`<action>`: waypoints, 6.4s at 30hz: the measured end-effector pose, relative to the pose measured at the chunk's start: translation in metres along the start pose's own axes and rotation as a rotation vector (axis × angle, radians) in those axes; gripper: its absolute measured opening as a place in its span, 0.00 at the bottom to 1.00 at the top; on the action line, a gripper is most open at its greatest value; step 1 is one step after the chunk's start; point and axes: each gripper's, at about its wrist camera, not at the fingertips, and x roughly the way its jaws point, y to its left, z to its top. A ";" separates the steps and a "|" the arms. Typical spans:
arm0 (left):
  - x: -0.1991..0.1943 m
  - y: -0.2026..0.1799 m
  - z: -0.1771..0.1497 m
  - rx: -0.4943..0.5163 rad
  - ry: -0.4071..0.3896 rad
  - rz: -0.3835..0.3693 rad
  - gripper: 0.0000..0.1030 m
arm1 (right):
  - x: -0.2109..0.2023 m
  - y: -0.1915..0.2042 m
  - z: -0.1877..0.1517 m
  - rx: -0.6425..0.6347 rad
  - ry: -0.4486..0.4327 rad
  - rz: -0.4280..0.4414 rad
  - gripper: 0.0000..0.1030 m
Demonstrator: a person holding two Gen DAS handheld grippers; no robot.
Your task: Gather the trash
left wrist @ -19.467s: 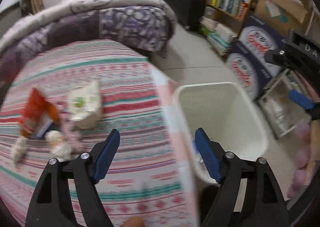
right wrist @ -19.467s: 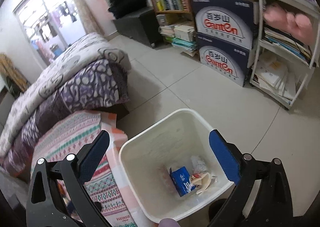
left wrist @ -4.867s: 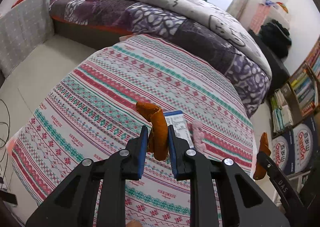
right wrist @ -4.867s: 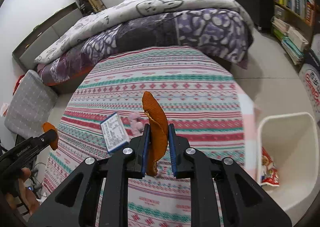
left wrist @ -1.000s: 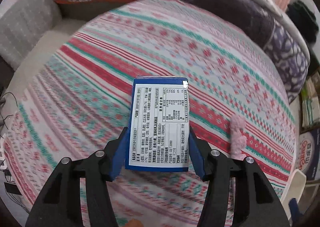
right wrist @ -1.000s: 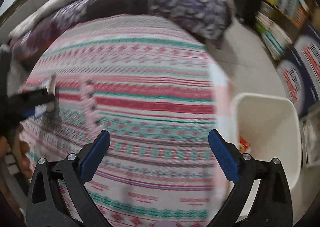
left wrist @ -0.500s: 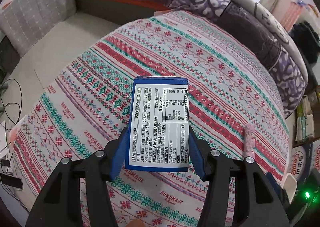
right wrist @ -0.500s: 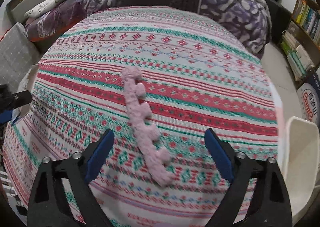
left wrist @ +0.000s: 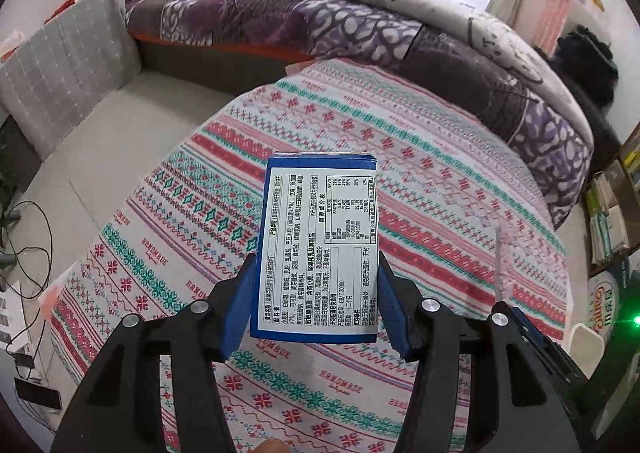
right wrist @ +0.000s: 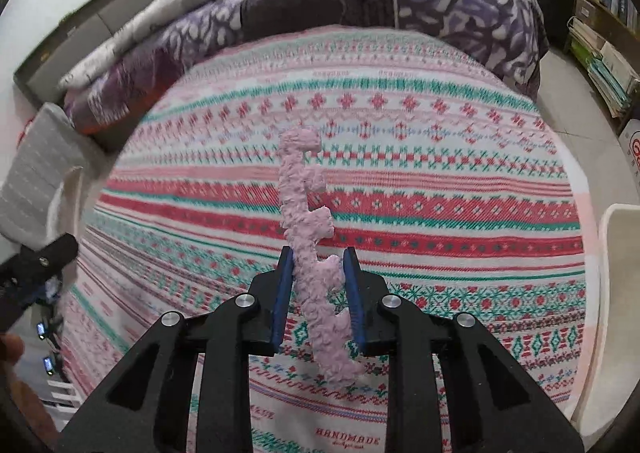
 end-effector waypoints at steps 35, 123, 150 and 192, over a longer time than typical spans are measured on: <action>-0.044 -0.154 -0.066 0.301 -0.092 -0.136 0.54 | -0.121 -0.178 -0.001 0.340 -0.137 -0.110 0.25; -0.149 -0.174 -0.187 0.375 -0.354 -0.163 0.93 | -0.237 -0.163 -0.145 0.154 -0.550 -0.471 0.93; -0.146 -0.174 -0.186 0.375 -0.350 -0.154 0.93 | -0.235 -0.160 -0.145 0.154 -0.537 -0.463 0.93; -0.142 -0.175 -0.189 0.412 -0.380 -0.129 0.89 | -0.222 -0.162 -0.145 0.141 -0.480 -0.460 0.93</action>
